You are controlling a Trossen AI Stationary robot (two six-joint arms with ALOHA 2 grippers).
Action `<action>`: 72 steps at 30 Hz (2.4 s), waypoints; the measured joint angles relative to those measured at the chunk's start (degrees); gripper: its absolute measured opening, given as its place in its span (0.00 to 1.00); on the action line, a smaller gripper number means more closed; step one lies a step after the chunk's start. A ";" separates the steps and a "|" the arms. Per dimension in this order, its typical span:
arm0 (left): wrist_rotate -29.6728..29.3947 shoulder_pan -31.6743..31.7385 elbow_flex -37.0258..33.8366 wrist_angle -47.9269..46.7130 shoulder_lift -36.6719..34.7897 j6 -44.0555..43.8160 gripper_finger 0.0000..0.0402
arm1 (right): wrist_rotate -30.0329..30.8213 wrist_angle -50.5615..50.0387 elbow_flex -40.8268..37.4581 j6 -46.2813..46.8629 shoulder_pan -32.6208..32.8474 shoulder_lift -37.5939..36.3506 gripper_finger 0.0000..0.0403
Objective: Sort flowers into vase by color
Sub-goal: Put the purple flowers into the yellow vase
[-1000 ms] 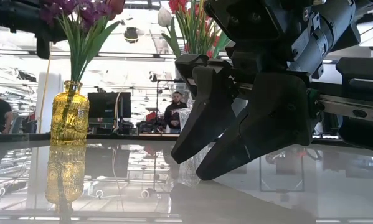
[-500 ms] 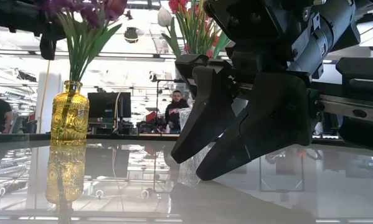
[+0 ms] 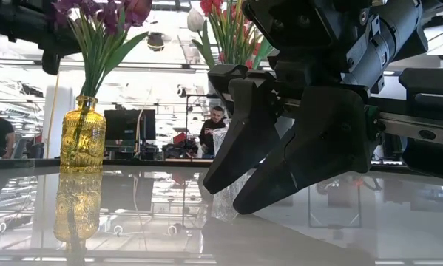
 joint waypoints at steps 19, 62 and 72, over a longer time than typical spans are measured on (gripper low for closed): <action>2.07 -1.23 -4.46 8.59 -2.72 1.77 0.00 | 0.00 0.00 0.00 0.00 0.00 0.00 0.40; 9.19 -4.54 -4.55 -5.66 -2.48 5.39 0.00 | 0.00 0.00 0.00 0.00 0.00 0.00 0.40; 9.20 -4.54 -4.55 -6.87 -2.48 0.29 0.00 | 0.00 0.00 0.00 0.00 0.00 0.00 0.40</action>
